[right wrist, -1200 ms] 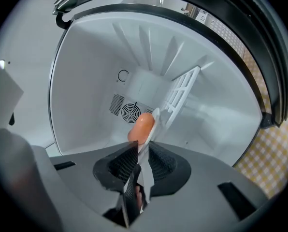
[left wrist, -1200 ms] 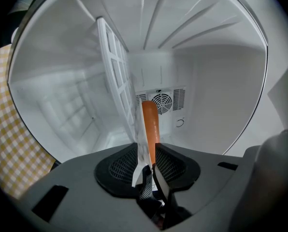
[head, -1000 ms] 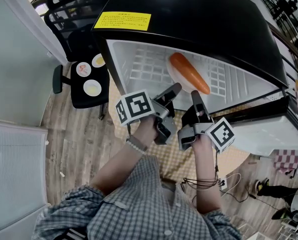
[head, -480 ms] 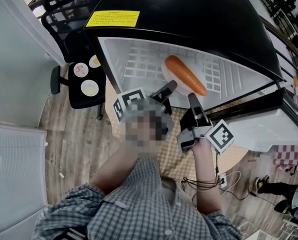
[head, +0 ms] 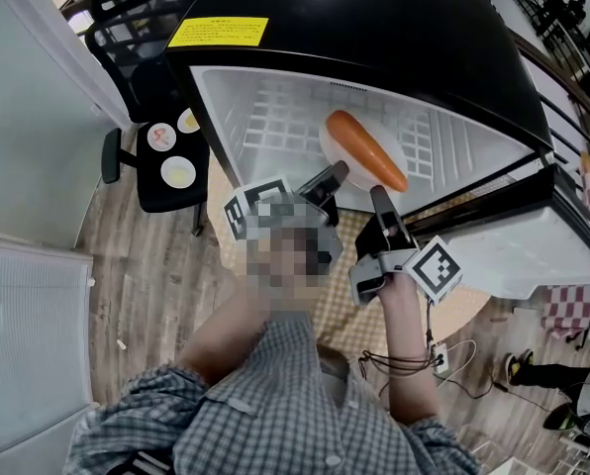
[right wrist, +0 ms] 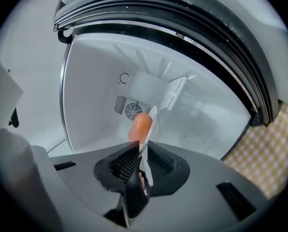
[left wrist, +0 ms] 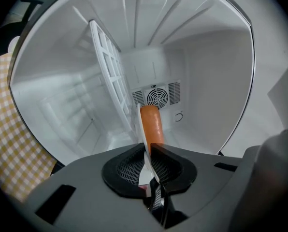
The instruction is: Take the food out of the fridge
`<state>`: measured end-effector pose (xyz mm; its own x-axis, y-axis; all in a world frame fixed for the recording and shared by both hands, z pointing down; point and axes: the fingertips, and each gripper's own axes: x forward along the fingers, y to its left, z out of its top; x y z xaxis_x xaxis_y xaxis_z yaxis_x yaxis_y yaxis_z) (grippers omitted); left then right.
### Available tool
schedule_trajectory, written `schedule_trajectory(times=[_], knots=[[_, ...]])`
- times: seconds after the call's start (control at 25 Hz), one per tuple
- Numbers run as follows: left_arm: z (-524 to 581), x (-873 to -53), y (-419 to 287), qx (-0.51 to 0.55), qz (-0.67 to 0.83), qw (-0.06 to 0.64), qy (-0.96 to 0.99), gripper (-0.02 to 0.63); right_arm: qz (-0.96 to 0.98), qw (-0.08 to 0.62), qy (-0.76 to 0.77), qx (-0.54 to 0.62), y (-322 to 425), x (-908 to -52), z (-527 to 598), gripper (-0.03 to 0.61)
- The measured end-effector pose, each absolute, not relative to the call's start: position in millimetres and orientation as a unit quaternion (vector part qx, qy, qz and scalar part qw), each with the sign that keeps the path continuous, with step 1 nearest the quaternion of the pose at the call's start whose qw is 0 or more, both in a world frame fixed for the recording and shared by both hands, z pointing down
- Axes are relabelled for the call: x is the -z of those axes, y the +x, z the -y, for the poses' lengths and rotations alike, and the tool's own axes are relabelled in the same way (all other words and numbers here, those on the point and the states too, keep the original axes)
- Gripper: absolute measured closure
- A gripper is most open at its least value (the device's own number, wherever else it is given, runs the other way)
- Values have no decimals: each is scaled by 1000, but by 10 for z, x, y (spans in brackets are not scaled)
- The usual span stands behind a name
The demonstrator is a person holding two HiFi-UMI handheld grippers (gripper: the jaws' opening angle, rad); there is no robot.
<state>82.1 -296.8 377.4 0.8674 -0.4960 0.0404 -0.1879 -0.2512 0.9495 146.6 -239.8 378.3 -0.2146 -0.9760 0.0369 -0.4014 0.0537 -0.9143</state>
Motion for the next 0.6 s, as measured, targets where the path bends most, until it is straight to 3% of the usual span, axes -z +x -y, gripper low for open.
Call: schedule_trajectory(times=[0.6], knots=[[2569,-3765,893,145,210,585,770,574,-655,319,-535,427,1550,-3751,2014,529]])
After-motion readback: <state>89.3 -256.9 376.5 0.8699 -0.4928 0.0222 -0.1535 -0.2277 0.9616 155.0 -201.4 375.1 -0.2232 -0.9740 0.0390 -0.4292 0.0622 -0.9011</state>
